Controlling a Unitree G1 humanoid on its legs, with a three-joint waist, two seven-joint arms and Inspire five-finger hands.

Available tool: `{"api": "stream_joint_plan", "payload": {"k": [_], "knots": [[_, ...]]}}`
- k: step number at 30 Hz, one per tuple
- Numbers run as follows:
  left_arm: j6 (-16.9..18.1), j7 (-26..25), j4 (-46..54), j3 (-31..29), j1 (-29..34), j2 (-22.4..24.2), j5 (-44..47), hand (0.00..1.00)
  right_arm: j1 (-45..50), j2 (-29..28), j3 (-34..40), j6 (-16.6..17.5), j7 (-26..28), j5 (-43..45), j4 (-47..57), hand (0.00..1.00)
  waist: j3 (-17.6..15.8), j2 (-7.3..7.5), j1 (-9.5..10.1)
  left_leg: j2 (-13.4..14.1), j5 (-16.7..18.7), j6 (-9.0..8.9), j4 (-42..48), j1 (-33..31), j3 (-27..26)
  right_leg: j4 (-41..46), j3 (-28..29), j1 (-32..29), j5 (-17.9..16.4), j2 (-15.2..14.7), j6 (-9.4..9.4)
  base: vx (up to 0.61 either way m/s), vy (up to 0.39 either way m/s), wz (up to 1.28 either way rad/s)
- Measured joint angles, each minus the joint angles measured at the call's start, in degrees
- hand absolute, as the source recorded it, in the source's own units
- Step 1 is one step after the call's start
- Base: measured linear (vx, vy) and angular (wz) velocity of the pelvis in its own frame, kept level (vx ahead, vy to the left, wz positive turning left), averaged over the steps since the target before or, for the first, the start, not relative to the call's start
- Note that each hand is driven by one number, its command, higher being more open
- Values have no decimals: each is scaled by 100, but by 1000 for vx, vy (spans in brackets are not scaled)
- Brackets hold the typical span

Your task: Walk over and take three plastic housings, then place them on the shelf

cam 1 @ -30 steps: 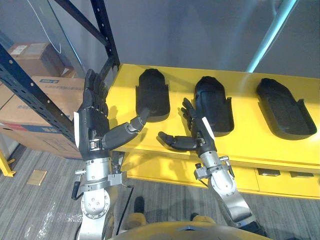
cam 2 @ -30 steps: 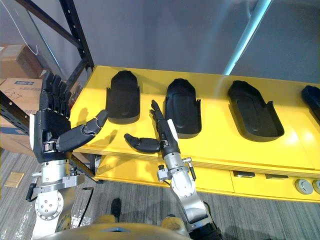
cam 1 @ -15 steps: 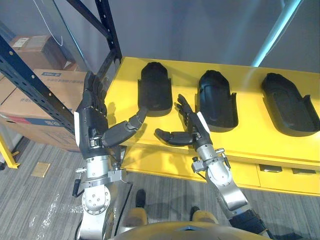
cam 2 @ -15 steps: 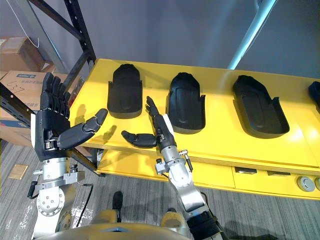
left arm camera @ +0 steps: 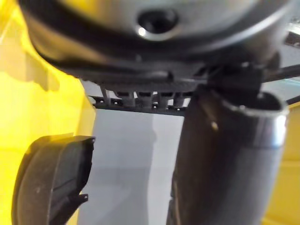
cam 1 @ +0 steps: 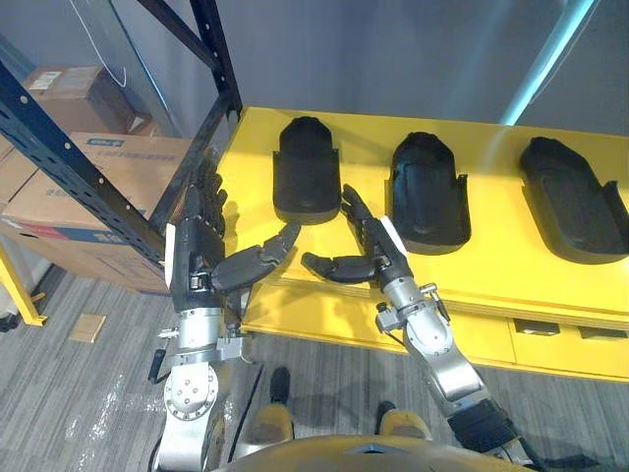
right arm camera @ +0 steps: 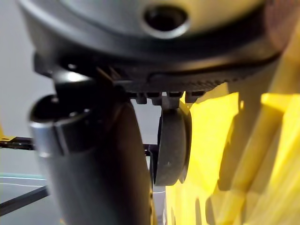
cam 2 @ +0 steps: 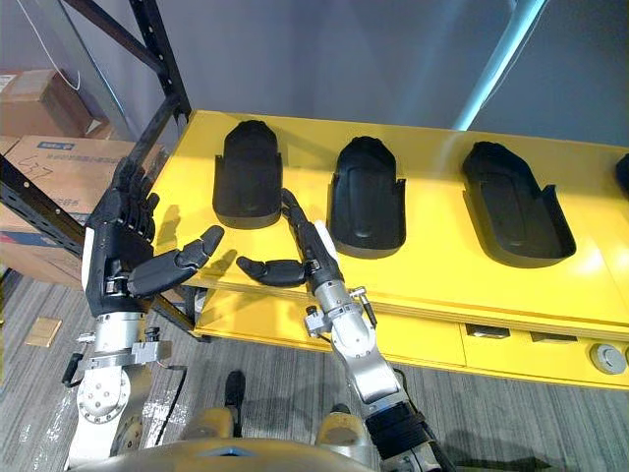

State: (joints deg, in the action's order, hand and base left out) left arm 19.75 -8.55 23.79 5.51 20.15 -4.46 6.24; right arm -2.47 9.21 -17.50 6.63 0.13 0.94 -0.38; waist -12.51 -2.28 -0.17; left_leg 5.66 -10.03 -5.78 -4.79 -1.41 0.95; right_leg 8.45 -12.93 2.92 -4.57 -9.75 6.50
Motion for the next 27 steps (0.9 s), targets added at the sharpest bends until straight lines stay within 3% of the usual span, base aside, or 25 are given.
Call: {"api": "stream_joint_plan", "payload": {"k": [27], "knots": [[0,283,-136,-203,23,0,22,100,-158,80,104,394,462,228,-449,100,-11,-2,11,2,-20,7,0,9,84,36,-85,35,-19,0,-12,-2,-1,0]]}}
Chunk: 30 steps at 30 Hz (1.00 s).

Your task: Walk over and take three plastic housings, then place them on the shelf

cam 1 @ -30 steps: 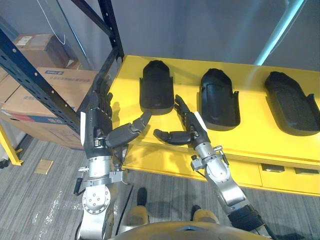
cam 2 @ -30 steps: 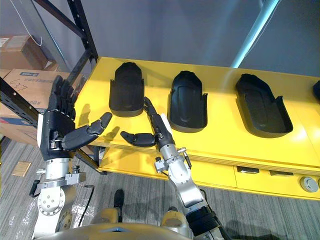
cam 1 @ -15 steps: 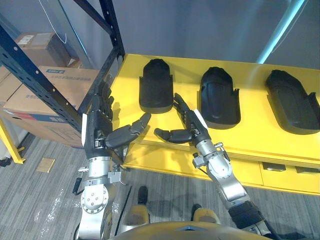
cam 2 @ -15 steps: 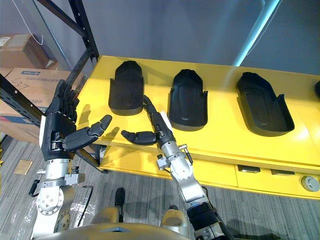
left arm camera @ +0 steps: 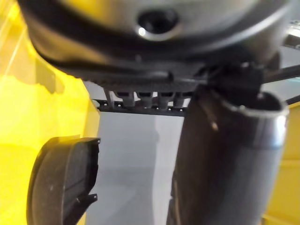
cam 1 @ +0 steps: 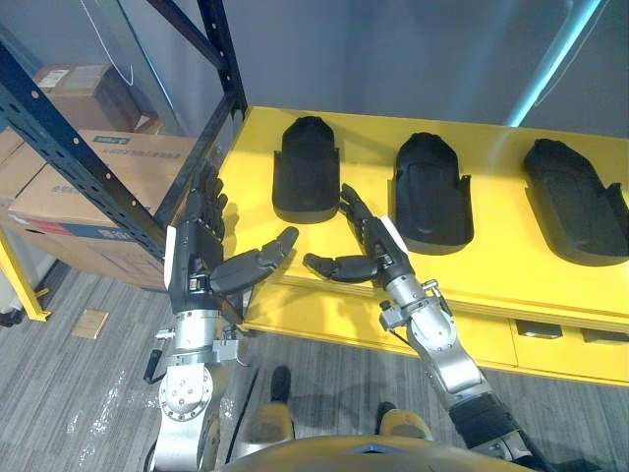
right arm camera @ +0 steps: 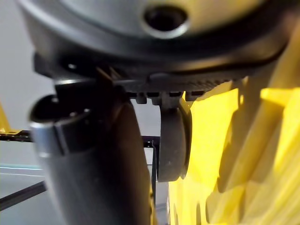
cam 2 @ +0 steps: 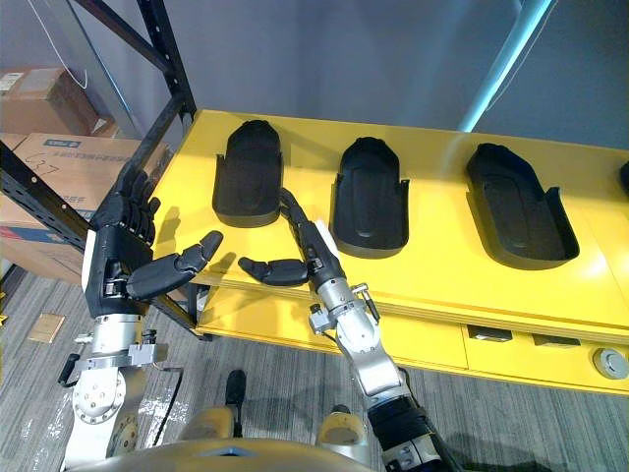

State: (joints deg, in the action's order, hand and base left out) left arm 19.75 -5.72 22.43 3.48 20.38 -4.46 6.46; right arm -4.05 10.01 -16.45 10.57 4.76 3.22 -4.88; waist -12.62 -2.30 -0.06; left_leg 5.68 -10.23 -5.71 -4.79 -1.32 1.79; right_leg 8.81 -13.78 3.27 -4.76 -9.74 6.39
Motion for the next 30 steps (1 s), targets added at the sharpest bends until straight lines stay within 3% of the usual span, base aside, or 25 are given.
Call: {"api": "stream_joint_plan", "payload": {"k": [13,30], "knots": [[0,8,-1,0,2,-2,-2,100,-135,154,-47,124,327,177,-186,100,-2,-4,12,0,0,-1,0,12,8,-8,-14,-1,-3,2,-5,0,0,0],[-2,97,-196,7,11,-6,-2,100,-188,160,-239,354,333,175,-437,100,-8,-15,39,0,10,-7,-2,62,36,-91,-62,104,-2,10,-6,0,0,0]]}}
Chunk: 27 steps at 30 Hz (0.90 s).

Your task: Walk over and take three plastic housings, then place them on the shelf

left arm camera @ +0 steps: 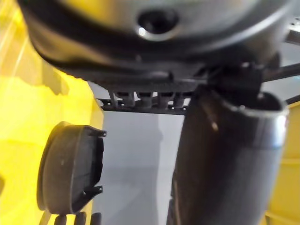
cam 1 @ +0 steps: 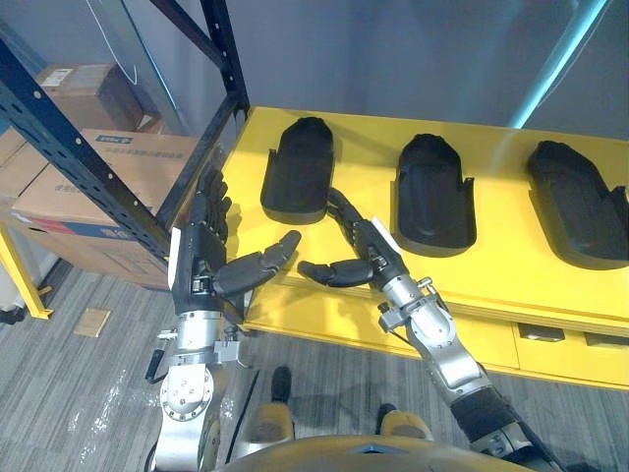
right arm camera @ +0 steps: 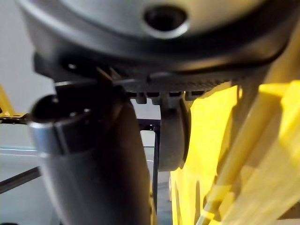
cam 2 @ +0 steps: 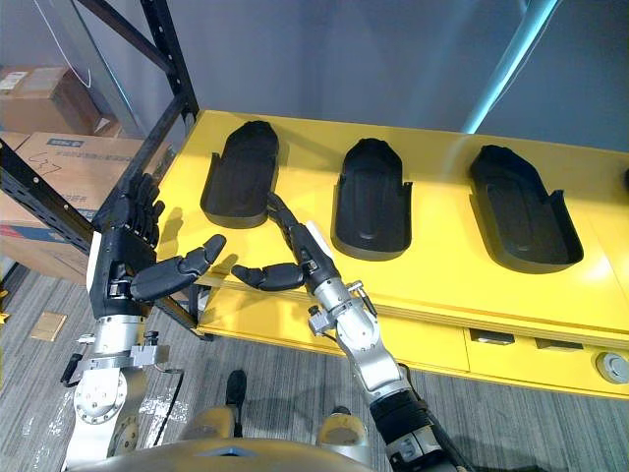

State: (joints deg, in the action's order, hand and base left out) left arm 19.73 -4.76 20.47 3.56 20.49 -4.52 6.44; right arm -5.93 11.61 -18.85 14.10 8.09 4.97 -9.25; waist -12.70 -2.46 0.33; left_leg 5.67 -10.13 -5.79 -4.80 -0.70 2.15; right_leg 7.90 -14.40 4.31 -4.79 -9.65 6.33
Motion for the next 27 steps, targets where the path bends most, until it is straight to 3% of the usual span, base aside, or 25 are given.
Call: {"api": "stream_joint_plan", "payload": {"k": [13,18,21,27], "knots": [[3,119,-2,8,16,-2,20,100,14,0,-110,130,-199,0,-5,100,-24,-44,35,5,7,-3,0,22,-34,-47,27,23,7,9,-4,0,-1,0],[69,94,36,62,26,3,32,100,614,-28,-57,139,-420,132,708,100,-34,-21,142,6,13,0,1,33,-80,-165,64,74,45,21,19,7,-3,-2],[136,-67,75,47,37,19,98,100,1132,-177,43,168,-339,257,1713,100,-38,37,134,25,84,-8,3,152,-286,-221,250,103,122,27,73,54,-1,-34],[145,17,403,54,28,17,247,100,1500,-499,1032,681,-159,455,3196,100,158,325,-52,100,244,-46,1,358,-718,-313,649,104,188,73,59,36,1,-37]]}}
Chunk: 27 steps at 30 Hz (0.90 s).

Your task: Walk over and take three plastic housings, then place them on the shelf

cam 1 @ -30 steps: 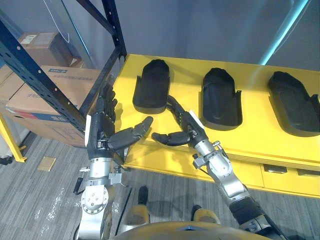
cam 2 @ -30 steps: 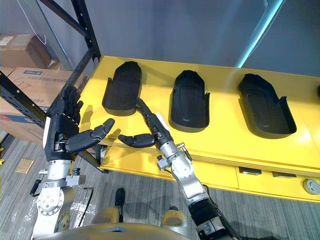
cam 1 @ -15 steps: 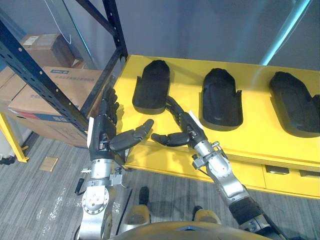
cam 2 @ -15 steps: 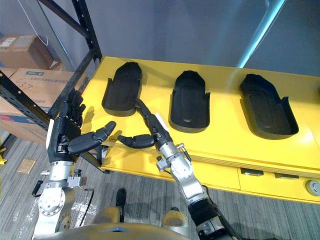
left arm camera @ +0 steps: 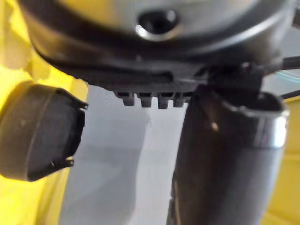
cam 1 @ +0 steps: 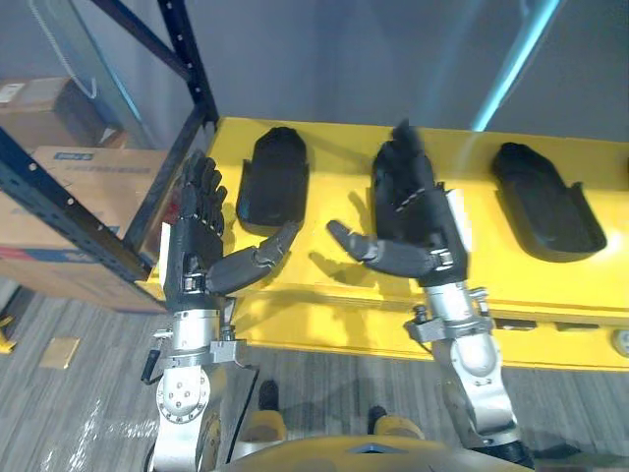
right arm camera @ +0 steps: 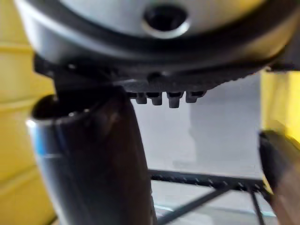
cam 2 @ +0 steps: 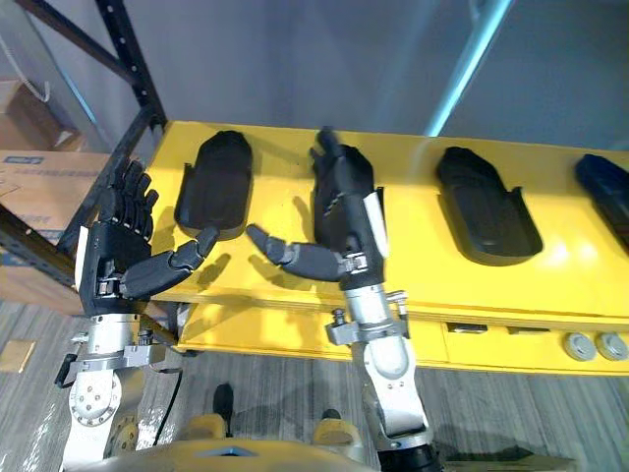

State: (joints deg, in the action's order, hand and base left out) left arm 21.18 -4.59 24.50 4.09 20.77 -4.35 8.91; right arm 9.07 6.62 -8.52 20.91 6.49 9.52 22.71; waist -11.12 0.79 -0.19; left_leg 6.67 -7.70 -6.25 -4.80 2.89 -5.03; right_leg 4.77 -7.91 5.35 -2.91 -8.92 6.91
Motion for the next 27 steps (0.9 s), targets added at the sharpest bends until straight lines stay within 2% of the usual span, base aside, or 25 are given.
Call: {"api": "stream_joint_plan", "payload": {"k": [3,7,8,18,23,27], "knots": [[0,62,8,-11,-13,5,4,100,240,41,364,114,534,379,294,100,63,-1,-50,8,47,13,-2,102,-167,-2,160,-14,-7,2,-10,3,7,-28],[0,113,103,-67,-18,39,69,100,565,44,515,94,768,467,313,100,172,-38,-156,12,120,22,-8,166,-294,-69,270,-27,-15,4,-21,-11,4,-15],[0,101,108,-326,-15,186,233,100,1250,-42,1356,-149,155,499,311,100,574,-48,-330,27,225,-18,-5,275,-569,-176,506,-32,49,15,53,7,1,-3],[1,103,106,-524,6,195,497,100,1272,-40,1431,-149,12,372,143,100,456,-1,-331,28,278,-3,92,252,-568,-170,521,-40,40,10,45,-1,0,-1],[2,116,82,-708,7,225,780,100,1283,-36,1580,-167,-371,-201,-259,100,291,-20,-324,29,379,-6,167,239,-625,-146,611,-104,17,9,6,-11,6,-10],[2,166,80,-693,6,228,894,100,1344,-31,1593,-327,-678,-924,-554,100,221,-64,-349,29,405,-4,168,195,-730,-158,702,-217,29,10,10,17,6,-13]]}}
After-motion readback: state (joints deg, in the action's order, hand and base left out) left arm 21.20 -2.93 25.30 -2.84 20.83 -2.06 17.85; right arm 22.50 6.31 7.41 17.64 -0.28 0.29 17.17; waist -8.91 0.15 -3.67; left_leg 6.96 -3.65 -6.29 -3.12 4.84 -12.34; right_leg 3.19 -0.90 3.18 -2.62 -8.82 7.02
